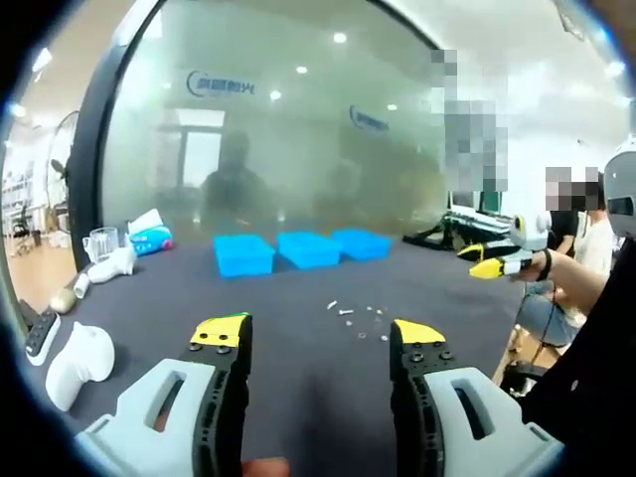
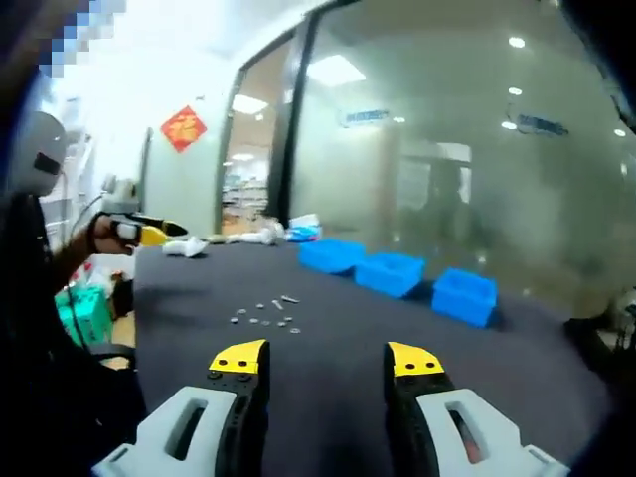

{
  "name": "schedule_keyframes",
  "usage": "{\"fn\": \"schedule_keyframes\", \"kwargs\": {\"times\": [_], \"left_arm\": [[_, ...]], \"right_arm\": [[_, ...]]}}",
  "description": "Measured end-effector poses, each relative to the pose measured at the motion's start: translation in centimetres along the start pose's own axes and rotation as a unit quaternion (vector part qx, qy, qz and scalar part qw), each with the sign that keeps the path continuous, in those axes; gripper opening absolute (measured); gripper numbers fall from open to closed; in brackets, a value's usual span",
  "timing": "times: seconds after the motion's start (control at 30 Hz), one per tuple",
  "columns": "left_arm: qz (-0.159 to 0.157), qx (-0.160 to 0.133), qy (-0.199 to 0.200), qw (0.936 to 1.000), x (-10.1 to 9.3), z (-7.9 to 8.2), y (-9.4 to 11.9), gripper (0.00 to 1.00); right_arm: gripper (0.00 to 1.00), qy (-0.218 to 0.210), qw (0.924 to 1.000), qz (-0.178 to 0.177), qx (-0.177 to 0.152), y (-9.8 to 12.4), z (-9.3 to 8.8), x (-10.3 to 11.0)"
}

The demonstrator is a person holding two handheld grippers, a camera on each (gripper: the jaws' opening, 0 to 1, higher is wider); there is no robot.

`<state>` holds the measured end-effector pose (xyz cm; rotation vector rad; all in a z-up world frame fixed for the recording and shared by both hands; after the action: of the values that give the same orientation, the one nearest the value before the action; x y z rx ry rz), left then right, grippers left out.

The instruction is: Sort the screws, nuts, and washers into the corresponding bins

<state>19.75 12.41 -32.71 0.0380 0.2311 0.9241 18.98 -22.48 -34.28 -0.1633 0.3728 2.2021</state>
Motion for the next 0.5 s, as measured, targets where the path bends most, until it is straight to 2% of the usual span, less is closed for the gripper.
{"fn": "schedule_keyframes", "kwargs": {"times": [0.07,0.2,0.5], "left_arm": [[-0.007,0.007,-0.004,0.9999,-0.2,-0.3,0.0,0.54],[-0.016,0.017,-0.011,0.9997,-0.5,-0.7,-0.1,0.54],[-0.018,0.028,-0.012,0.9994,-0.2,-1.2,-0.2,0.54]], "right_arm": [[0.42,-0.001,0.9998,0.019,0.006,-0.4,0.3,0.2],[0.42,0.026,0.9971,0.065,0.027,-1.6,0.7,1.0],[0.38,0.058,0.9892,0.118,0.065,-4.5,1.6,1.7]]}}
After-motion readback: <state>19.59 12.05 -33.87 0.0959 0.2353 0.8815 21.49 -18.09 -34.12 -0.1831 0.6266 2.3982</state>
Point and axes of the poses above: the point that each gripper's makers call its tool centre point, and the gripper's own axes: y roughly backward along the fingers, x roughly to its left, z roughly out of its top, the point moved 3 cm from there along y, roughly backward along the fingers, and after that the axes turned 7 degrees about y, right-handed, at the moved point
